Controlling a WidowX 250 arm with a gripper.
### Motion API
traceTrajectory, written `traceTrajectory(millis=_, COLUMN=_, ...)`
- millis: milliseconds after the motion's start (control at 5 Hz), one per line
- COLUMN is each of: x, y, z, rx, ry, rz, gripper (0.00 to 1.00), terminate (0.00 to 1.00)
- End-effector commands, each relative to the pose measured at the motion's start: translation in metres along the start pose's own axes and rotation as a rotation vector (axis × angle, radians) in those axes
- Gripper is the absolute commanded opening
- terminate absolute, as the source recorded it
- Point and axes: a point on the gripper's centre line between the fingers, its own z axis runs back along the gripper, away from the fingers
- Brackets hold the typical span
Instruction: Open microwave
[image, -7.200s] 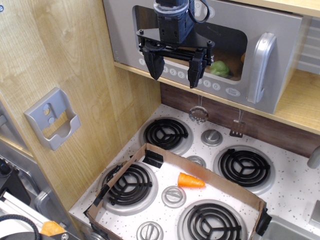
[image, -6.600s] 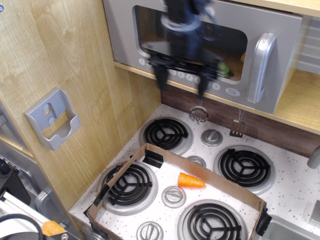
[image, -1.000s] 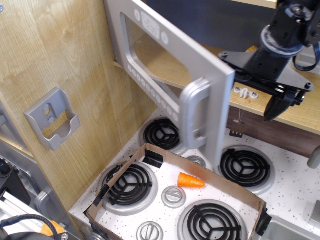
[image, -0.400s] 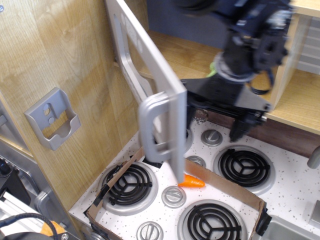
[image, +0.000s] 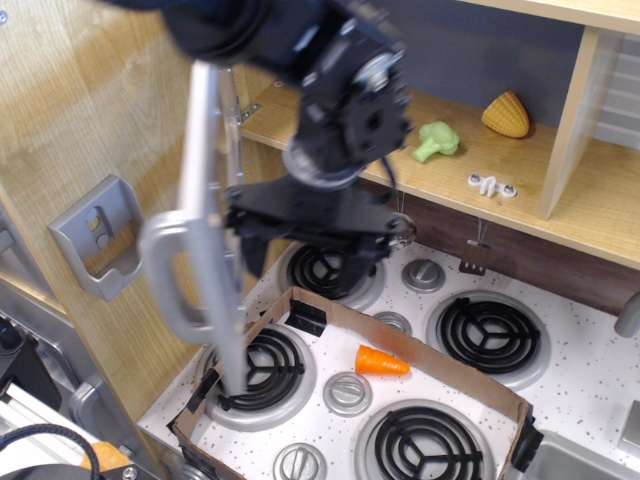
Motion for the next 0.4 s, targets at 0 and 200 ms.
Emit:
traceTrajectory(millis=0, x=-0.0251, y=0.0211, z=0.0003, rx=-0.023, ry=-0.105, rz=0.040, gripper=1.00, terminate=0.00)
traceTrajectory(millis=200, x=-0.0287, y=0.0226, z=-0.0042, rx=-0.012, ry=-0.093, rz=0.067, gripper=1.00, terminate=1.00)
